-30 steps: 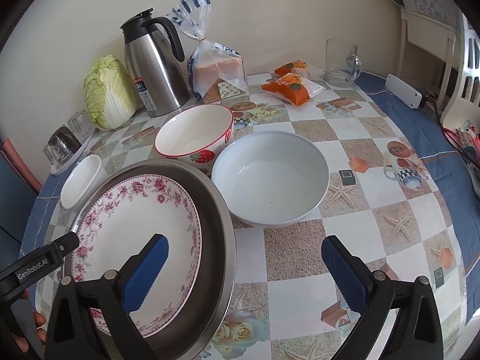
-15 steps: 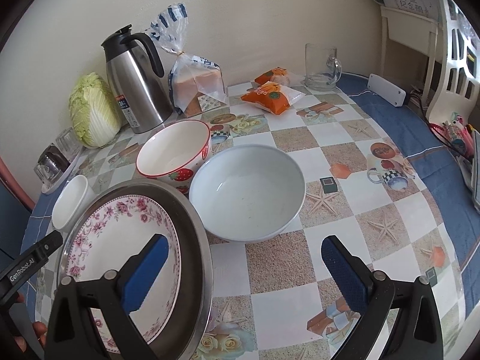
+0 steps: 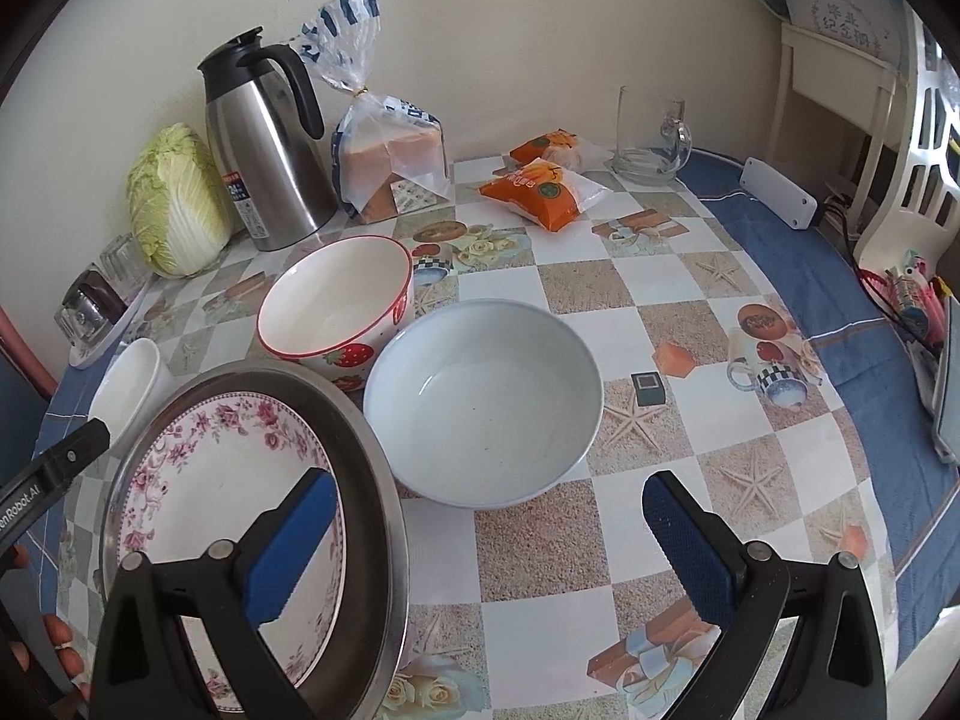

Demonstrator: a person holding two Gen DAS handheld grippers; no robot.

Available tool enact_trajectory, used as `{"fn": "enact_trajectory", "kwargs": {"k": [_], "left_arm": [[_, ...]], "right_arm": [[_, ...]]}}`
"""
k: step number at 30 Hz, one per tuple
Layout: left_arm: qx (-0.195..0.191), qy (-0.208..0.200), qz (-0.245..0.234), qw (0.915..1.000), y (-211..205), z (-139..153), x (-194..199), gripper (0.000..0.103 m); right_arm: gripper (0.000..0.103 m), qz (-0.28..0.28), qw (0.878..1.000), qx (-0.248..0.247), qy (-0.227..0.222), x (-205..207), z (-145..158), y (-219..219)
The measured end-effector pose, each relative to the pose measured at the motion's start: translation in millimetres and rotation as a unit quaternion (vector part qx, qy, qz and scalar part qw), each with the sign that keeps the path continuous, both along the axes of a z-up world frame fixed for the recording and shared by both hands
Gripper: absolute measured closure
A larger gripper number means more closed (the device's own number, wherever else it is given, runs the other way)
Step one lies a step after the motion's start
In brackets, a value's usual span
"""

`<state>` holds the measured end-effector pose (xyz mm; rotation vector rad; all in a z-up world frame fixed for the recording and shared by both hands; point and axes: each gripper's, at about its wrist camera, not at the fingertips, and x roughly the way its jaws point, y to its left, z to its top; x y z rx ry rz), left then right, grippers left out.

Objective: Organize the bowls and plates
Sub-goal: 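Move both tools to the rim of the red-rimmed strawberry bowl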

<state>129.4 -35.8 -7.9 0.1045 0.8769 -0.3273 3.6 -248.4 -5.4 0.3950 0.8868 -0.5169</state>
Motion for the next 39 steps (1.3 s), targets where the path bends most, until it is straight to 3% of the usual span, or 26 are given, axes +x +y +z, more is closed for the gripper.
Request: {"fn": "enact_trajectory", "kwargs": {"k": [4,7,13,24,29,35,39], "left_arm": [[0.008,-0.029,-0.022,0.9993,-8.6,21.4,11.9,0.007],[0.013,-0.025,-0.043,0.9986,-18.0,31.1,24.1,0.007],[0.045,0.020,-0.077,0.9959,-39.8,25.6,46.2,0.007],[0.043,0.085,-0.110,0.9894,-80.4,24.0,80.1,0.007],[0.020,0.126,-0.115,0.9851,-99.3,17.6,94.8,0.007],[0.009,0.163,-0.124,0.9788,-120.3,-1.9,102.5,0.009],[0.007,0.185,-0.124,0.9749,-130.6,-18.2,107.7,0.025]], "right_arm": [[0.000,0.011,1.000,-0.007,0.005,9.9,9.5,-6.8],[0.000,0.021,1.000,-0.017,0.011,19.2,18.3,-11.9],[0.000,0.042,0.999,-0.017,0.019,41.0,33.2,-26.9],[0.000,0.077,0.995,0.038,0.044,86.3,37.6,-55.0],[0.001,0.089,0.993,0.062,0.054,109.8,34.7,-59.6],[0.027,0.096,0.990,0.068,0.079,135.7,23.0,-62.8],[0.046,0.109,0.987,0.074,0.091,149.7,10.8,-62.0]]}}
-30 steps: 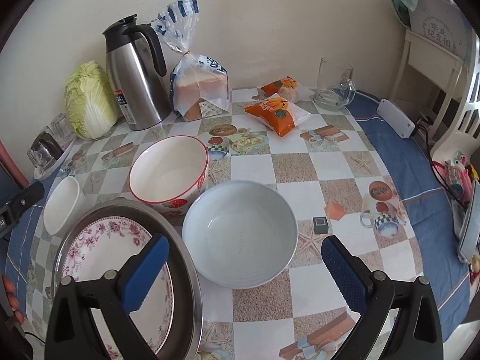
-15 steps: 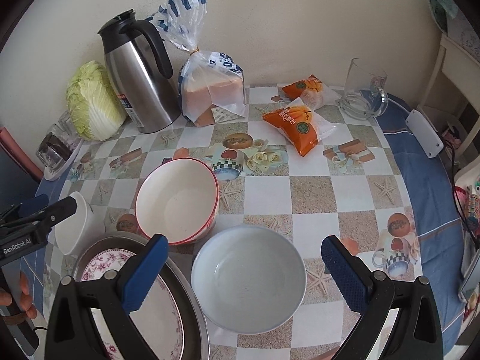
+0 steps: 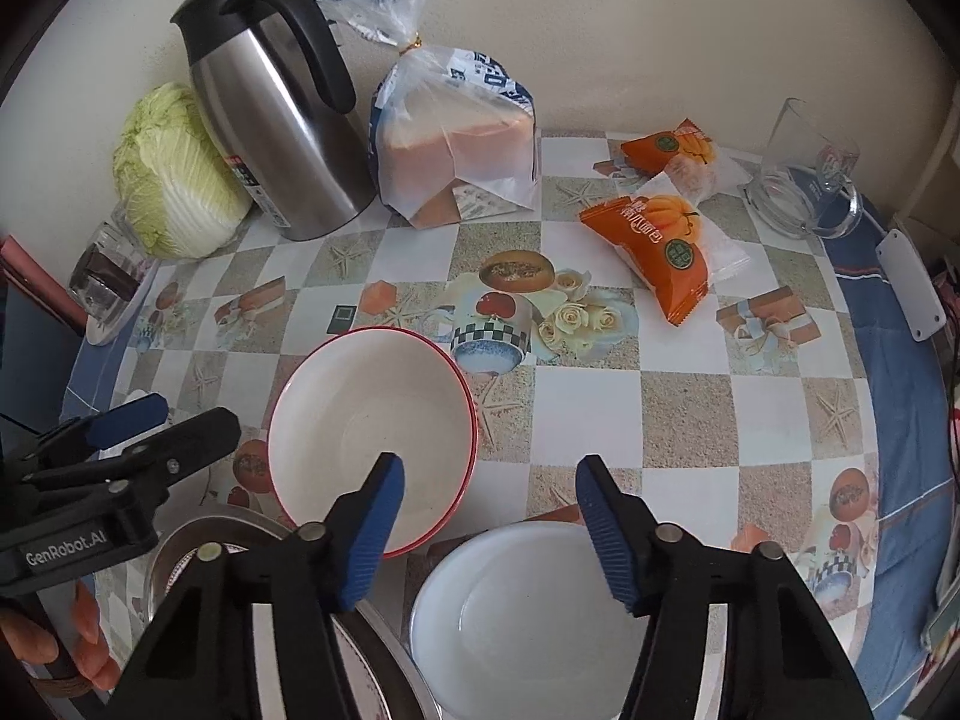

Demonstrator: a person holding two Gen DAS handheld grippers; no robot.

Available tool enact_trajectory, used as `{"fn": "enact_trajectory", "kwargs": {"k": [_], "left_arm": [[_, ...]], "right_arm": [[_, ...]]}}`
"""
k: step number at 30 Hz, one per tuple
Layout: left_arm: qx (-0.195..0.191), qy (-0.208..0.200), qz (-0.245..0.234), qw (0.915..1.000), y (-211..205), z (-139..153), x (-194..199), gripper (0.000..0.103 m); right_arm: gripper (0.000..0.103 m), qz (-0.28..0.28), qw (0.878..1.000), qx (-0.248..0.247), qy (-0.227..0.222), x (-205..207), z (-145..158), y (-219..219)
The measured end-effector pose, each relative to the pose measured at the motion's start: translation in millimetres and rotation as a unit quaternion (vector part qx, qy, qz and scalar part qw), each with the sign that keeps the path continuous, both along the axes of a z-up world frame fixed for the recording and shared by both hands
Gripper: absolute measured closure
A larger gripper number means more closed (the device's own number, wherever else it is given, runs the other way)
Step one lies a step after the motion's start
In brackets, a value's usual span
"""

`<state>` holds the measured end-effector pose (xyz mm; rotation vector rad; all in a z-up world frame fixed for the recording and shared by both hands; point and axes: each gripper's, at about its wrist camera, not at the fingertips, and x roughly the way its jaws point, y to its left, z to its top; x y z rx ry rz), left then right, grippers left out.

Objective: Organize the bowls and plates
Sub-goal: 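Move both tools to the rim of the red-rimmed strawberry bowl, then close both grippers on the strawberry bowl rim, then lift the strawberry bowl with both grippers and carry it over the basin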

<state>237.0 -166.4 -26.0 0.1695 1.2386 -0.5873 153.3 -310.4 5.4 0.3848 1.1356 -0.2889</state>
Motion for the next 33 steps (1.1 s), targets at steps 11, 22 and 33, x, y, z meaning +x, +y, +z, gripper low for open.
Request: {"fn": "enact_trajectory", "kwargs": {"k": [11,22,33], "left_arm": [[-0.008,0.053,0.003,0.9986,-15.2,-37.1,13.9,0.054],[0.006,0.085,0.002,0.9964,-27.0,-63.7,18.8,0.079],[-0.008,0.116,-0.005,0.9932,-29.8,-79.1,17.3,0.087]], "right_arm": [[0.085,0.008,0.999,0.025,0.020,18.6,-31.0,-6.8],[0.091,0.034,0.998,0.018,0.048,37.6,-54.5,1.3],[0.091,0.041,0.997,0.027,0.058,44.9,-74.1,4.5]]}}
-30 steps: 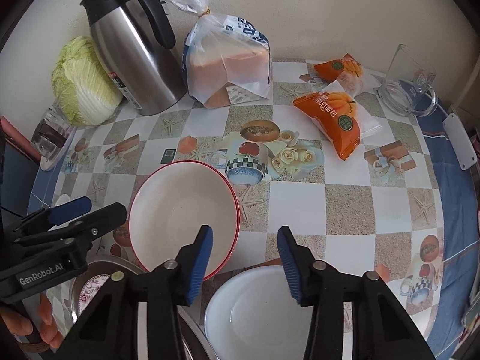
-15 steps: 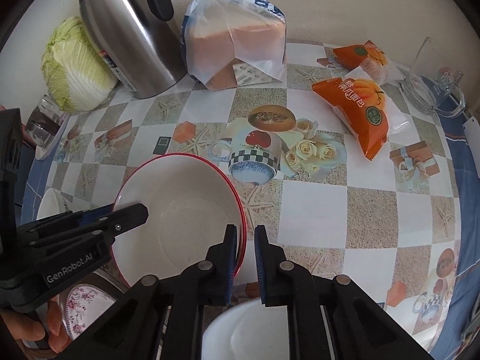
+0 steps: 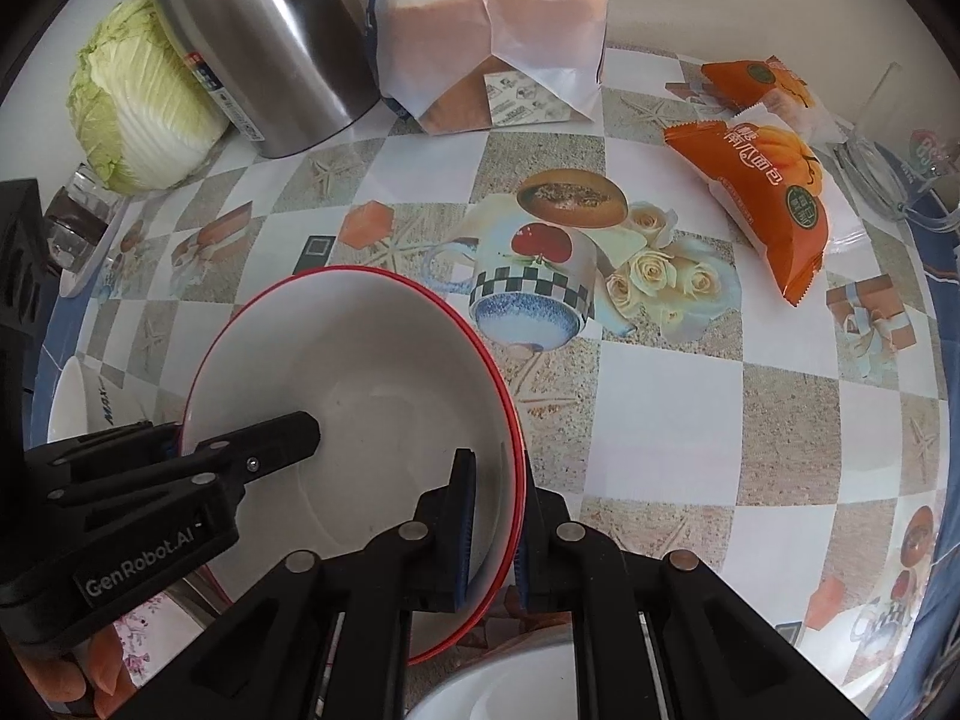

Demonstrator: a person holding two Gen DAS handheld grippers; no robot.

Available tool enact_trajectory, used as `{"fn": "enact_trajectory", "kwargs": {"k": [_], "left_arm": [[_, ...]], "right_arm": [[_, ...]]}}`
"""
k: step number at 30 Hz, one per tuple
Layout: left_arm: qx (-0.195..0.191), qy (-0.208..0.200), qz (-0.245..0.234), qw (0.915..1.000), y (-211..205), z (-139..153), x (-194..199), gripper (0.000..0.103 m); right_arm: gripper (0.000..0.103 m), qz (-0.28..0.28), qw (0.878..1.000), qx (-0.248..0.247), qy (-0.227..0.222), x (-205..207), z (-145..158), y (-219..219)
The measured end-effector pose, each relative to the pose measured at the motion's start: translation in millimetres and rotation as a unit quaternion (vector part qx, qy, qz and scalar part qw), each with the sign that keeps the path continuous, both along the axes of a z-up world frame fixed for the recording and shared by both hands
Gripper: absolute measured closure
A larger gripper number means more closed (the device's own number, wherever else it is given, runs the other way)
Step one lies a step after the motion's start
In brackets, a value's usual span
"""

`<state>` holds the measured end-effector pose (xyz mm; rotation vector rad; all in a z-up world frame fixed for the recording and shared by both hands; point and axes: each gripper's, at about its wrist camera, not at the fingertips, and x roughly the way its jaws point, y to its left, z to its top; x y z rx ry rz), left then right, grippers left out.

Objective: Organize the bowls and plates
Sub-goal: 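Lift the strawberry bowl with both grippers and carry it over the basin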

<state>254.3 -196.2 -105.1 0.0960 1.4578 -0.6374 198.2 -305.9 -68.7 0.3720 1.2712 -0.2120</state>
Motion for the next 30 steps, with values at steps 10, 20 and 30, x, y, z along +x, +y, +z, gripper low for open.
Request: {"fn": "enact_trajectory", "kwargs": {"k": [10,20,30], "left_arm": [[-0.003,-0.019,-0.012,0.9997,-15.6,3.7,-6.5,0.092],[-0.010,-0.042,-0.006,0.9990,-17.6,26.4,-5.5,0.092],[-0.027,-0.054,0.007,0.9981,-7.2,56.0,-10.3,0.092]], "right_arm": [[0.091,-0.011,1.000,0.008,-0.014,-3.6,4.4,-1.0],[0.092,-0.018,0.999,0.002,-0.041,-6.6,29.8,-8.3],[0.092,-0.019,0.998,-0.003,-0.062,-14.6,57.2,-9.7]]}}
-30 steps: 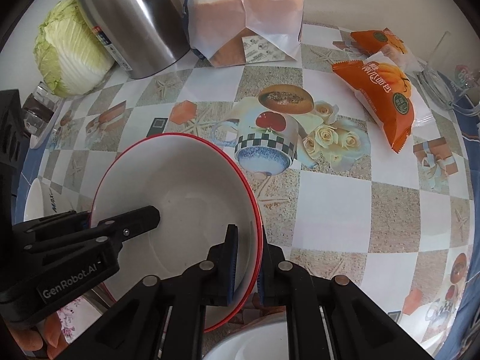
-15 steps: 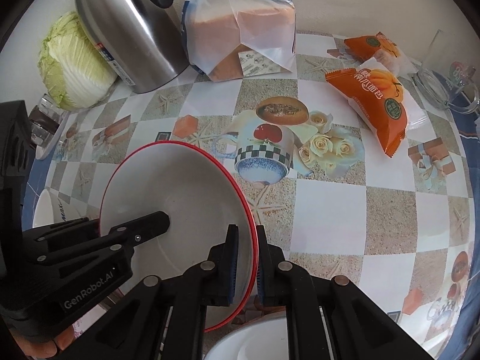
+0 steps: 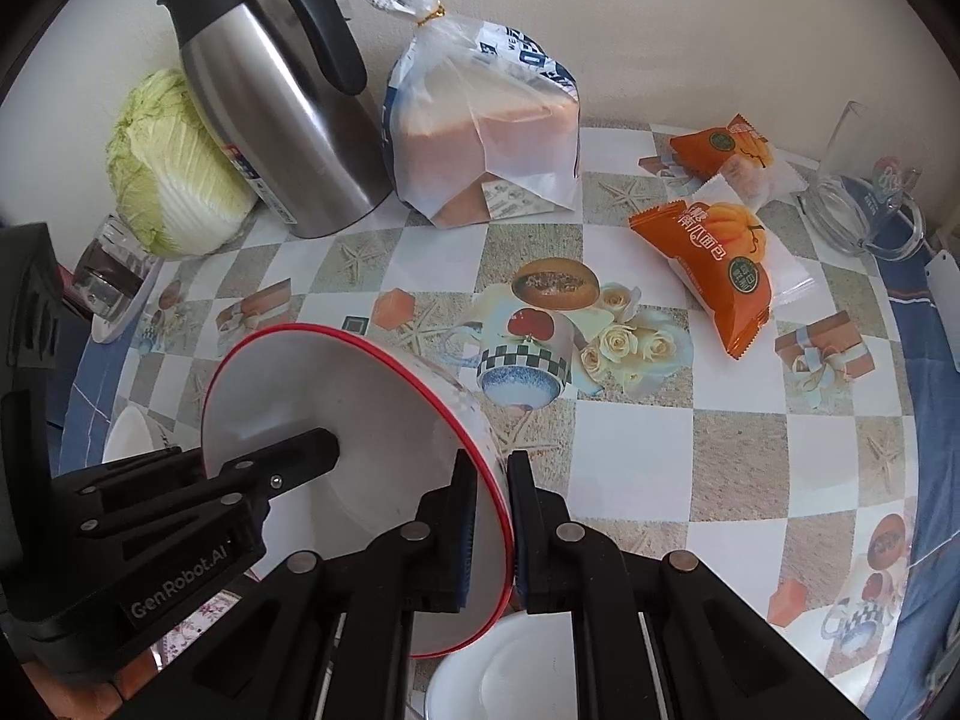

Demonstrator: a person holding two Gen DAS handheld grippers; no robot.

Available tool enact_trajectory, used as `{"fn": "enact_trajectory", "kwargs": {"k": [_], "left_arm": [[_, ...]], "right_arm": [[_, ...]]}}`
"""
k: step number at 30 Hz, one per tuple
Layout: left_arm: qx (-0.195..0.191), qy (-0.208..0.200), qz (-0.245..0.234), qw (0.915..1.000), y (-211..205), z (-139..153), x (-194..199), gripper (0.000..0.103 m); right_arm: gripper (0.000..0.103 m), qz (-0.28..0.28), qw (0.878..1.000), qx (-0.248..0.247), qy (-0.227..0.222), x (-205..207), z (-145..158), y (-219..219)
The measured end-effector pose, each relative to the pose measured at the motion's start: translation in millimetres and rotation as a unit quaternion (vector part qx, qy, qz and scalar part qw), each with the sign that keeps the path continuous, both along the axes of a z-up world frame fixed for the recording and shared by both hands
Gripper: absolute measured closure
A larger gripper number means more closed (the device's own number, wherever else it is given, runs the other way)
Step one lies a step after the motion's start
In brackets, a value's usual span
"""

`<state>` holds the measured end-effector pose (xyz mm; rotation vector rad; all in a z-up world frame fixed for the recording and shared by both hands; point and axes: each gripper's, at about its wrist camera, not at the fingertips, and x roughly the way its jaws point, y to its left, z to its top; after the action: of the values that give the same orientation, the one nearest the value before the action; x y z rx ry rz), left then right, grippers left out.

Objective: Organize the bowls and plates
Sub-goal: 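Lift the strawberry bowl with both grippers and carry it over the basin, then lower the strawberry bowl onto the rose-patterned plate with both grippers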

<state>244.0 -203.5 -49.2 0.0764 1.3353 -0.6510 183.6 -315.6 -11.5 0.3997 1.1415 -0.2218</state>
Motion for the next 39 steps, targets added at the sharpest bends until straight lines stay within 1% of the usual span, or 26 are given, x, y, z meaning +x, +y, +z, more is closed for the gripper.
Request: {"fn": "enact_trajectory", "kwargs": {"k": [8,13,17,20,23,28,35,39], "left_arm": [[-0.019,0.005,0.023,0.9995,21.4,22.7,-19.6,0.092],[-0.025,-0.012,0.034,0.9990,39.2,38.1,-39.1,0.092],[-0.031,-0.022,0.042,0.9984,57.4,44.8,-58.8,0.091],[-0.030,-0.022,0.051,0.9980,72.1,44.6,-72.4,0.091],[-0.036,-0.021,0.063,0.9971,88.0,44.3,-85.0,0.091],[-0.042,-0.029,0.084,0.9951,111.8,45.0,-105.4,0.091],[-0.036,-0.044,0.091,0.9942,133.4,45.3,-125.6,0.091],[-0.036,-0.040,0.094,0.9941,143.7,38.0,-137.2,0.090]], "right_arm": [[0.092,0.000,1.000,-0.007,-0.014,-20.1,27.5,15.6],[0.092,0.002,1.000,0.003,-0.021,-38.4,37.1,30.7],[0.092,-0.004,0.999,0.016,-0.029,-55.3,41.9,44.3],[0.092,-0.008,0.999,0.033,-0.035,-69.0,41.0,54.4],[0.092,-0.005,0.999,0.037,-0.032,-80.8,39.8,67.5],[0.092,-0.009,0.998,0.053,-0.042,-99.9,38.3,84.5],[0.092,-0.013,0.997,0.063,-0.052,-122.4,34.1,109.1],[0.092,-0.024,0.996,0.060,-0.057,-133.4,30.4,121.0]]}}
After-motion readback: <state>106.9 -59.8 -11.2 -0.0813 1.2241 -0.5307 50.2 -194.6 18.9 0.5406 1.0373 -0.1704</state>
